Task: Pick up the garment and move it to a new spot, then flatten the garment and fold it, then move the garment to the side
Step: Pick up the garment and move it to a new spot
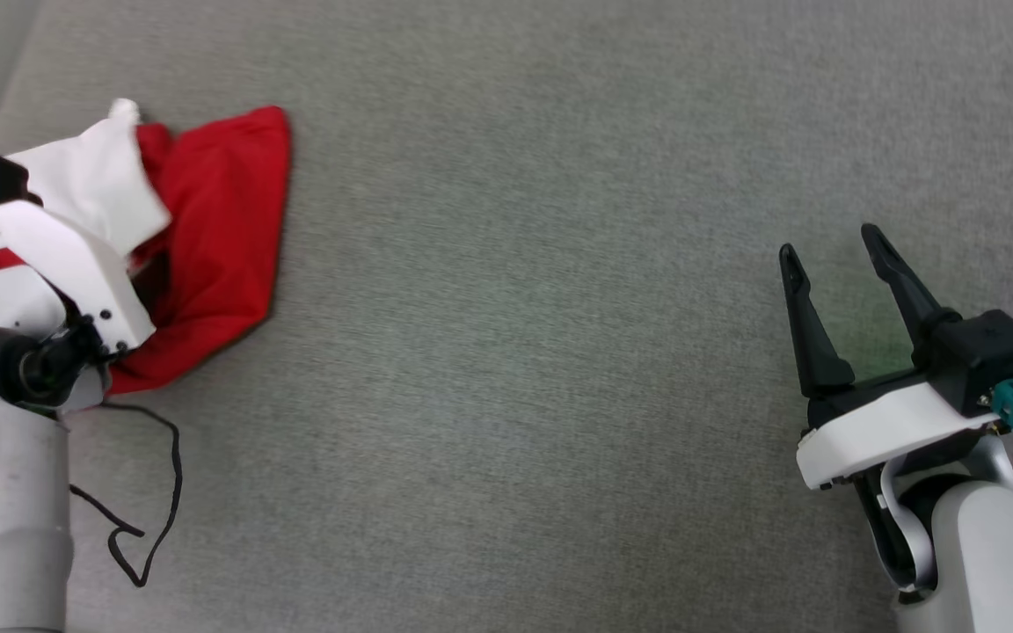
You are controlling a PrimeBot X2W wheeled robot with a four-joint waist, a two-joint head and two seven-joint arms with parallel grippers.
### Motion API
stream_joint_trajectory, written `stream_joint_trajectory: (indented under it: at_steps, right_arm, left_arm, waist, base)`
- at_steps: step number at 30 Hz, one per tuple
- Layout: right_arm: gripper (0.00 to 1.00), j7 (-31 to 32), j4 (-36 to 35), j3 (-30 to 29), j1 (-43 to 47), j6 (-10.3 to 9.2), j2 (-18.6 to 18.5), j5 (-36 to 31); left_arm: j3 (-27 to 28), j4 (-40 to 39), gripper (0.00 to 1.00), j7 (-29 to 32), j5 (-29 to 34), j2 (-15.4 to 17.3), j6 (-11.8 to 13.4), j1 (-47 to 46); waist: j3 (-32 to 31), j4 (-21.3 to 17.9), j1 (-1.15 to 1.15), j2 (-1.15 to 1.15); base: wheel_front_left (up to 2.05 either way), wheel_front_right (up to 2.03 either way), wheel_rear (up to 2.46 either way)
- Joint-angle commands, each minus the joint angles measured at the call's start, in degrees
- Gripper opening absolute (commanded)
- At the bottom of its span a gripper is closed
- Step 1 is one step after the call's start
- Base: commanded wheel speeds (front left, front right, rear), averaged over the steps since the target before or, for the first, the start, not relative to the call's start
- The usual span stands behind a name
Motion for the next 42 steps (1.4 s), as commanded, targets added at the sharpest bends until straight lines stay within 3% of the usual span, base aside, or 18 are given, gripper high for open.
stream_joint_trajectory:
  at_steps: [1,9,10,11,12,17,23,28,35,42]
  right_arm:
    - [1.0,-0.4,0.2,0.2,-1.4,-0.02,0.0,0.0]
    - [1.0,-1.3,1.7,0.6,-3.1,-0.03,0.0,0.2]
    - [1.0,-1.4,1.9,0.6,-3.1,-0.03,0.0,0.2]
    - [1.0,-1.5,2.1,0.6,-3.0,-0.03,0.0,0.3]
    - [1.0,-1.6,2.3,0.6,-3.0,-0.03,0.0,0.3]
    - [1.0,-1.9,3.1,0.4,-1.4,-0.03,0.0,0.7]
    - [1.0,-2.3,4.1,-0.9,1.1,-0.03,0.1,1.4]
    - [1.0,-2.9,4.8,-1.7,3.6,-0.03,0.1,2.6]
    - [1.0,-3.3,5.0,-2.8,7.0,-0.03,0.2,5.2]
    - [1.0,-3.1,4.6,-2.7,10.0,-0.03,0.2,6.5]
  left_arm:
    - [0.0,1.0,1.0,1.9,-0.4,0.6,0.2,-0.6]
    - [-1.6,7.8,1.0,11.1,-3.3,-0.7,0.0,1.9]
    - [-1.9,8.3,0.73,11.8,-3.5,-0.9,-0.1,2.2]
    - [-2.1,8.5,0.33,11.6,-3.5,-0.9,-0.1,2.4]
    - [-2.3,8.5,0.0,10.7,-3.0,-0.6,-0.1,2.5]
    - [-2.6,8.6,0.0,6.6,-0.9,1.3,0.6,1.9]
    - [-2.7,6.2,0.0,-5.2,3.2,4.1,2.8,-0.8]
    - [-3.0,4.9,0.0,-14.6,5.6,4.5,3.7,-1.6]
    - [-4.7,2.0,0.0,-25.8,8.6,4.1,4.1,-2.9]
    - [-7.8,-0.8,0.0,-30.9,9.9,1.2,3.5,-2.6]
  waist:
    - [3.0,-2.6,-0.01,0.0]
    - [4.5,-3.2,-0.01,0.0]
    - [4.3,-3.2,-0.01,0.0]
    - [4.0,-3.2,-0.01,0.0]
    - [3.6,-3.2,-0.01,0.0]
    - [0.3,-3.0,-0.01,0.0]
    - [-5.5,-2.4,-0.01,0.0]
    - [-11.4,-2.7,-0.01,0.0]
    - [-18.1,-5.0,-0.01,0.0]
    - [-22.5,-11.1,-0.01,0.0]
  base:
    - [0.0,0.0,0.0]
    - [0.0,0.0,0.0]
    - [0.0,0.0,0.0]
    - [0.0,0.0,0.0]
    - [0.0,0.0,0.0]
    - [0.0,0.0,0.0]
    - [0.0,0.0,0.0]
    - [0.0,0.0,0.0]
    - [0.0,0.0,0.0]
    - [0.0,0.0,0.0]
